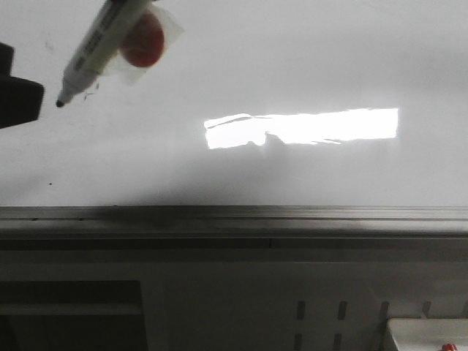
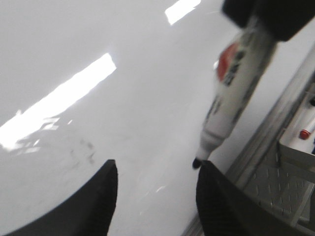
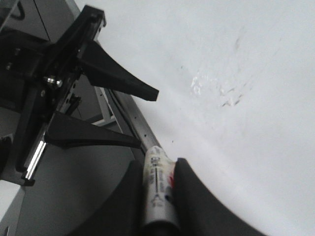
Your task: Write number 4 on whiteboard
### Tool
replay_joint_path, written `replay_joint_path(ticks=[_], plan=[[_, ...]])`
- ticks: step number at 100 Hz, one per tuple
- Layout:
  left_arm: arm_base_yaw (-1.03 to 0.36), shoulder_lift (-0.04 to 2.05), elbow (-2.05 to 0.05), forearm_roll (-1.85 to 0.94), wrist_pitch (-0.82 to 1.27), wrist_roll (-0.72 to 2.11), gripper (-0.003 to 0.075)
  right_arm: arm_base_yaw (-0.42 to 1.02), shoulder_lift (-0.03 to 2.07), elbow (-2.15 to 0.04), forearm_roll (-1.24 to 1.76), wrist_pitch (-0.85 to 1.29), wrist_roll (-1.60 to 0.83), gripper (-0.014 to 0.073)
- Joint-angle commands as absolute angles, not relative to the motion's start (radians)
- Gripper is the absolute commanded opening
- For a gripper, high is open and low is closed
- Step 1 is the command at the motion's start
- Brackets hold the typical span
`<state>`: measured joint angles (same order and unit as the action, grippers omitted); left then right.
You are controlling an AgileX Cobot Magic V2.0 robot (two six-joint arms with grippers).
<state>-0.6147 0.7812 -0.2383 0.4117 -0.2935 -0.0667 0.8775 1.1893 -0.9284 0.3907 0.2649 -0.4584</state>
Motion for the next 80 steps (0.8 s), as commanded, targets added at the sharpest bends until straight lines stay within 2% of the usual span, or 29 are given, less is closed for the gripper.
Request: replay_joint_path(ticks=[1, 20, 44, 80], plan=[[-0.615, 0.721, -0.263, 0.281, -0.252, -0.076, 0.0368, 0.873, 1.175, -0.959, 0.386, 0.13, -0.473, -0.0064], [-0.609, 0.616, -0.263, 0.239, -0.228, -0.064, 0.0368, 0.852, 1.217, -1.017, 0.384, 0.115, -0.473, -0.0064], [-0.531, 0.595, -0.263, 0.179, -0.223, -0.064, 0.0368, 0.77, 1.293, -1.153, 0.37, 0.198, -0.473, -0.0063], [-0.471, 0.595, -0.263, 0.175, -0.275, -0.064, 0.0368, 0.66, 1.325, -1.156, 0.354, 0.196, -0.473, -0.0063]])
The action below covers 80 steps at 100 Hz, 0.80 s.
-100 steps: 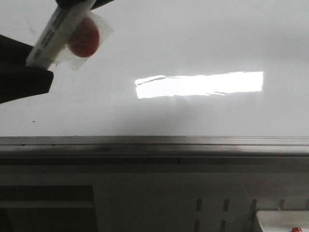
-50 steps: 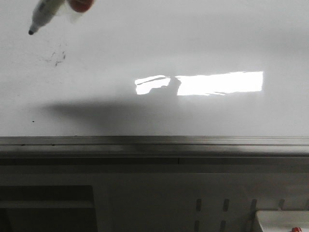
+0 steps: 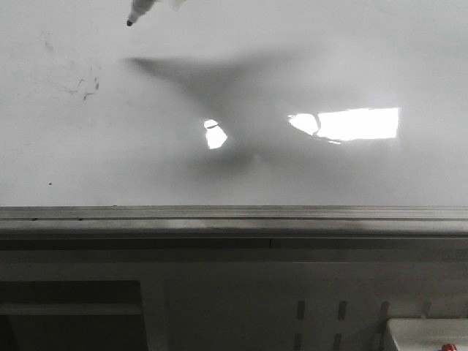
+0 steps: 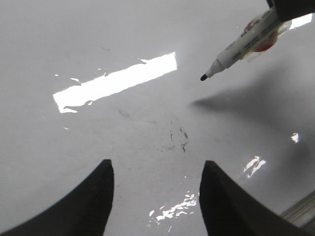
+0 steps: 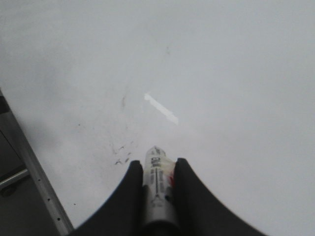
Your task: Write number 4 on whiteboard
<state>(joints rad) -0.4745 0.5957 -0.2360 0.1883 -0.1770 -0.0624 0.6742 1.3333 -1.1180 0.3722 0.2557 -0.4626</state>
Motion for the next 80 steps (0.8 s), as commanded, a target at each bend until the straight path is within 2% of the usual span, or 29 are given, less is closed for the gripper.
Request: replay_joint_path(ticks=[1, 57, 80], plan=[[-0.471, 0.595, -0.263, 0.175, -0.275, -0.064, 0.0368, 0.66, 1.328, -1.156, 0.352, 0.194, -0.473, -0.0063], [-0.471, 0.595, -0.263, 0.175, -0.277, -0.064, 0.0368, 0.724, 1.37, -1.072, 0.353, 0.2, -0.473, -0.0063], [-0.471, 0.595, -0.263, 0.175, -0.277, -0.064, 0.0368, 0.639, 1.309, -1.031, 0.353, 0.265, -0.464, -0.0063]])
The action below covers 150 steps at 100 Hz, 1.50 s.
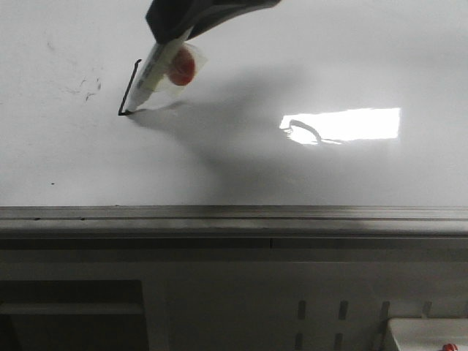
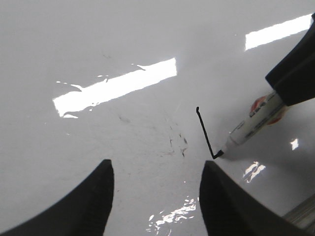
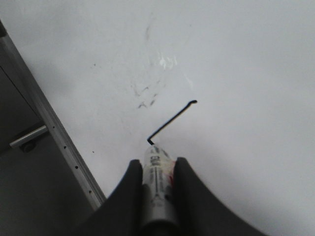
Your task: Write number 4 on whiteboard
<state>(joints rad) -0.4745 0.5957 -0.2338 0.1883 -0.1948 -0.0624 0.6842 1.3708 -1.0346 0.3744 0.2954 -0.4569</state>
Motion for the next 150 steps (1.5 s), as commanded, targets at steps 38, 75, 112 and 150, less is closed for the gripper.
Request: replay_joint_path(ticks=[38, 75, 112, 150], plan=[[-0.471, 0.595, -0.263, 0.175, -0.277, -0.064, 0.0368, 0.595, 1.196, -0.997, 0.378, 0.306, -0.452, -0.0064], [-0.471, 0.595, -0.263, 0.177, -0.277, -0.064, 0.0368, 0.63, 1.284, -1.153, 0.335, 0.285, -0.461, -0.0064], [-0.471, 0.595, -0.263, 0.177, -0.277, -0.064, 0.0368, 0.635, 1.326, -1.062, 0.375, 0.333, -0.456, -0.0064], [-0.479, 0.595, -0.263, 0.294, -0.277, -0.066, 0.0368, 0.704, 1.305, -0.989, 0.404, 0.3, -0.456, -0.0064]])
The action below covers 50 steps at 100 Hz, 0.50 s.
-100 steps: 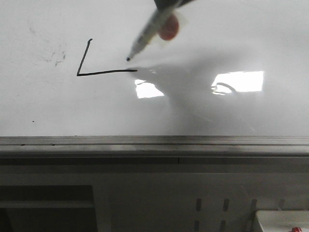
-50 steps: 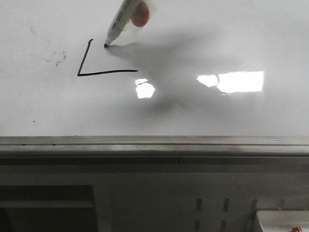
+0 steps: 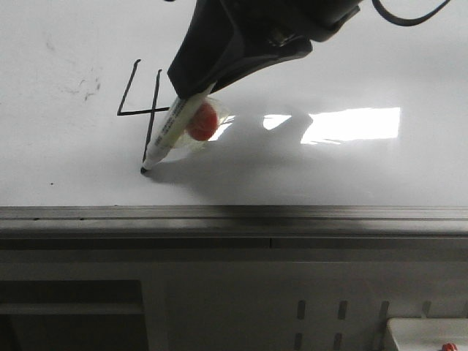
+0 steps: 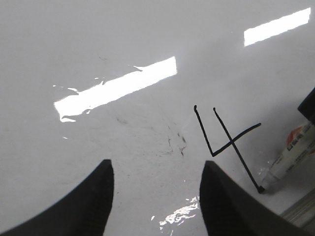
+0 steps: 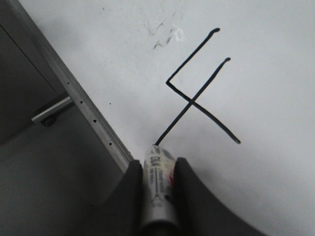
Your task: Write number 4 on whiteboard
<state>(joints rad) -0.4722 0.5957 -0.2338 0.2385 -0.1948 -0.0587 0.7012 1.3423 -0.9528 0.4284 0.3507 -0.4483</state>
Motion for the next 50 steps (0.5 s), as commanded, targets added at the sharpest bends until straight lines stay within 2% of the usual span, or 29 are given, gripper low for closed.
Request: replay_joint_path(ticks=[1, 29, 50], plan=[[-0.484, 0.597, -0.263, 0.308, -0.277, -0.066, 0.0368, 0.71, 1.301, -0.991, 0.404, 0.307, -0.456, -0.0064], [-0.684, 0.724, -0.263, 0.445, -0.371, -0.071, 0.0368, 0.841, 1.288, -1.092, 0.378, 0.376, -0.5, -0.0064], [-0.712, 0.807, -0.265, 0.402, -0.423, -0.066, 0.0368, 0.878, 1.288, -1.142, 0.378, 0.424, -0.5, -0.0064]])
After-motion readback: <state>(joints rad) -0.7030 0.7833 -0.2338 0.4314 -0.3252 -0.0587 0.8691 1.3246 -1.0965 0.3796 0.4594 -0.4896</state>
